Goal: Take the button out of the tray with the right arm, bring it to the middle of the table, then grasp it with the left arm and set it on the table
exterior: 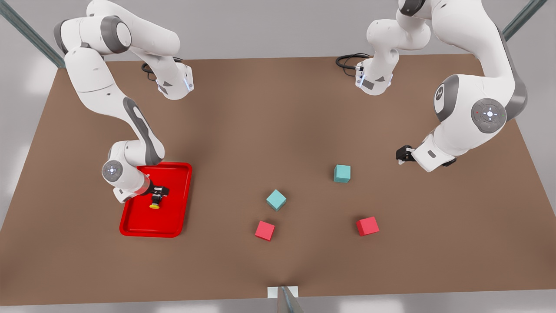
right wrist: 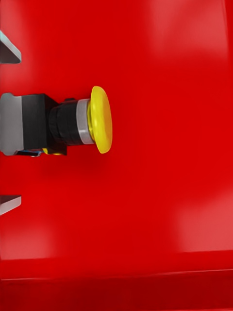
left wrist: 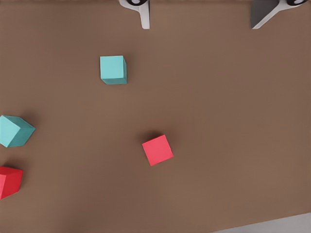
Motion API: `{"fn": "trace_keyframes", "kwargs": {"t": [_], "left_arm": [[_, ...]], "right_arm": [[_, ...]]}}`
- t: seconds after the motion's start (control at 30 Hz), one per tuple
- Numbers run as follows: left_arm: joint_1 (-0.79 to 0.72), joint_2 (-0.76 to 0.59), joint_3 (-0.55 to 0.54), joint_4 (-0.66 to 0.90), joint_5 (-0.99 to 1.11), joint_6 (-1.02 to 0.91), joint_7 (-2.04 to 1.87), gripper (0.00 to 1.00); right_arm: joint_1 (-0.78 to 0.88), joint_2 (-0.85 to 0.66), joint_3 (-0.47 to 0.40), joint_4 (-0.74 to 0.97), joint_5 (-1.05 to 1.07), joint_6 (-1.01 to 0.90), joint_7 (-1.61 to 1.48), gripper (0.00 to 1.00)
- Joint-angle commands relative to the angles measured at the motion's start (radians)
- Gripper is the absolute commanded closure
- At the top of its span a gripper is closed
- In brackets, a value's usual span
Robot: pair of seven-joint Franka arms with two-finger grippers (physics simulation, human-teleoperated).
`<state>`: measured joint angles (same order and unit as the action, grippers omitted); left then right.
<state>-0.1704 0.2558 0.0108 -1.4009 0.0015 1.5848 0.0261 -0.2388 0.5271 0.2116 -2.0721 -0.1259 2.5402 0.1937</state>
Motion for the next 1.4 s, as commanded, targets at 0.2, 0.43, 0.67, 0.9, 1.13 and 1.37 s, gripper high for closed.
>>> {"fn": "trace_keyframes", "kwargs": {"t": [0.2,0.43,0.67,0.9,1.13,1.37], "left_arm": [[0.0,-0.001,0.0,0.0,0.0,0.0,0.0,0.0],[0.0,-0.001,0.0,0.0,0.0,0.0,0.0,0.0],[0.0,-0.001,0.0,0.0,0.0,-0.002,0.0,0.0],[-0.001,-0.001,0.0,0.0,0.0,-0.002,0.0,0.0],[0.0,-0.001,0.0,0.0,0.0,-0.002,0.0,0.0],[0.0,0.0,0.0,0.0,0.0,0.001,0.0,0.0]], "right_arm": [[0.003,0.011,0.002,0.003,0.0,-0.001,0.033,0.3],[0.01,0.011,0.002,0.017,0.0,0.0,0.047,0.58],[0.061,-0.025,0.048,0.098,0.002,-0.113,0.036,0.59],[0.197,-0.041,0.114,0.185,0.009,-0.181,0.225,0.59],[0.527,0.04,0.115,0.415,0.077,-0.342,0.683,0.58],[0.785,0.22,0.104,0.711,0.085,-0.422,1.092,0.58]]}}
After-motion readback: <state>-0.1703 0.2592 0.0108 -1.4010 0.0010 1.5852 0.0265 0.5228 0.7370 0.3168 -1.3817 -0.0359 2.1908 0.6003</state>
